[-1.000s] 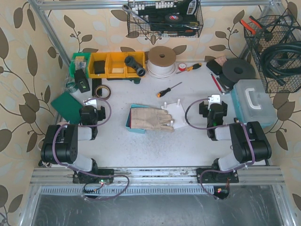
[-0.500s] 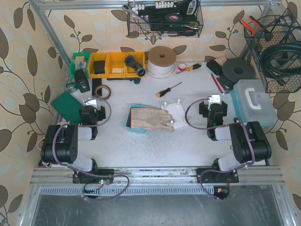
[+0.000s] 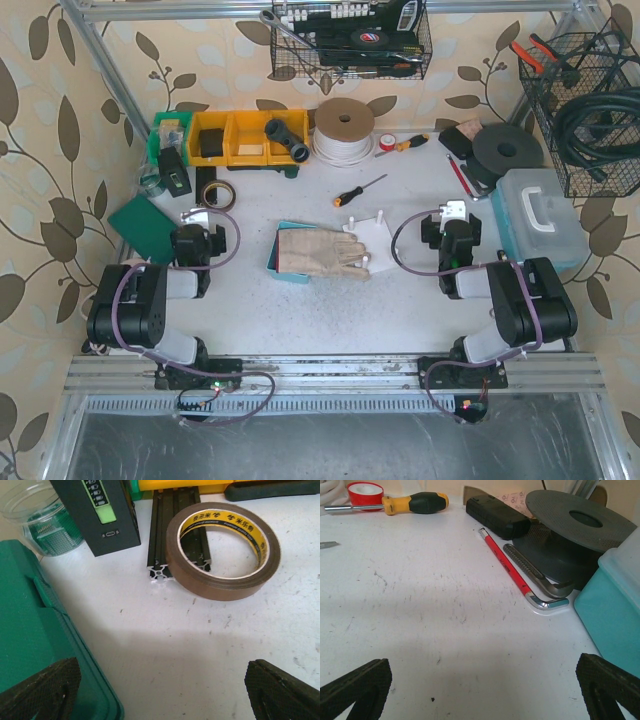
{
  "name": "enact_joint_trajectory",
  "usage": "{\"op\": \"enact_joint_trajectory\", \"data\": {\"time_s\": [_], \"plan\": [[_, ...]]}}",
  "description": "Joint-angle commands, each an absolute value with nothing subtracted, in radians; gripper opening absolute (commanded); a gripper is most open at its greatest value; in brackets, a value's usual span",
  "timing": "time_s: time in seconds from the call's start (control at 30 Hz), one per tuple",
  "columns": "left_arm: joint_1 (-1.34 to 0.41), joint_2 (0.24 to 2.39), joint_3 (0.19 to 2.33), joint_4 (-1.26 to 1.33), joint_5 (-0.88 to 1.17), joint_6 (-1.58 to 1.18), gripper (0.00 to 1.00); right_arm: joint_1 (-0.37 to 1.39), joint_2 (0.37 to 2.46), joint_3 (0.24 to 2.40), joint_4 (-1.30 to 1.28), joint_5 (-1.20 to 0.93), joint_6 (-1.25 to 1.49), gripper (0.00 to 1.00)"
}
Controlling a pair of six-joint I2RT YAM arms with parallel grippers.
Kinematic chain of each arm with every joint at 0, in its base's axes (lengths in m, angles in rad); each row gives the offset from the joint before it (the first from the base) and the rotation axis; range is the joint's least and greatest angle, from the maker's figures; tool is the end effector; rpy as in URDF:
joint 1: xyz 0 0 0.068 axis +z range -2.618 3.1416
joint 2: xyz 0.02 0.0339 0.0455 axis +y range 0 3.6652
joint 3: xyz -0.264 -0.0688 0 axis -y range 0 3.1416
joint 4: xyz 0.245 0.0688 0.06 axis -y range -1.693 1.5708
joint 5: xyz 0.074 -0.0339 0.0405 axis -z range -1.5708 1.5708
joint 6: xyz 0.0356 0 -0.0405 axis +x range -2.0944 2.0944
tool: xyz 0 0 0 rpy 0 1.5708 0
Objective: Install the large spring
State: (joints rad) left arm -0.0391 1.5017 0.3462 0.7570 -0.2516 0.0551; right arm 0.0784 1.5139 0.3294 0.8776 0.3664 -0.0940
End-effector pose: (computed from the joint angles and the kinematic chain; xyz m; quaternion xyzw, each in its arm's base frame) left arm 0.2557 -0.0011 0.1348 -0.0304 0.8288 0.1089 0.5479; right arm 0.2553 0.0073 0.1403 0.0389 0.7997 -0.1515 0.5797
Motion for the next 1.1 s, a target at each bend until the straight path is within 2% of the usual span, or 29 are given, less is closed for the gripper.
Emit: {"op": "enact_joint_trajectory", "data": {"time_s": [0.0,0.07,0.27,0.33,0.37,0.57,0.63,0.73,0.9,0.97,1.07], "plan": [[-0.131,1.473,0.298,0.901,-0.43,0.096,0.92,0.099,1.496,0.329,0.916,0.395,-0.113,1.0],[-0.168,1.477,0.271,0.972,-0.526,0.097,0.92,0.108,1.492,0.316,0.943,0.401,-0.122,1.0],[-0.17,1.467,0.267,0.977,-0.528,0.102,0.92,0.111,1.451,0.302,0.935,0.391,-0.133,1.0],[-0.197,1.413,0.292,0.916,-0.617,0.118,0.92,0.127,1.369,0.329,0.793,0.428,-0.137,1.0],[-0.22,1.355,0.339,0.784,-0.693,0.112,0.92,0.13,1.306,0.354,0.7,0.414,-0.136,1.0],[-0.227,1.134,0.619,0.081,-0.59,-0.128,0.92,0.136,0.896,0.526,0.132,0.309,0.072,1.0],[-0.227,1.121,0.765,-0.215,-0.534,-0.223,0.92,0.135,0.8,0.61,-0.084,0.334,0.196,1.0],[-0.227,1.125,0.931,-0.498,-0.391,-0.217,0.92,0.125,0.741,0.701,-0.371,0.501,0.415,1.0],[-0.212,0.994,0.962,-0.637,-0.152,-0.267,0.92,0.084,0.761,0.865,-0.576,0.065,0.353,0.99],[-0.202,0.95,0.956,-0.679,-0.029,-0.301,0.92,0.091,0.795,0.912,-0.643,-0.107,0.37,0.94],[-0.201,0.896,0.914,-0.677,0.209,-0.37,0.92,0.148,0.812,0.897,-0.688,-0.226,0.477,0.9]]}}
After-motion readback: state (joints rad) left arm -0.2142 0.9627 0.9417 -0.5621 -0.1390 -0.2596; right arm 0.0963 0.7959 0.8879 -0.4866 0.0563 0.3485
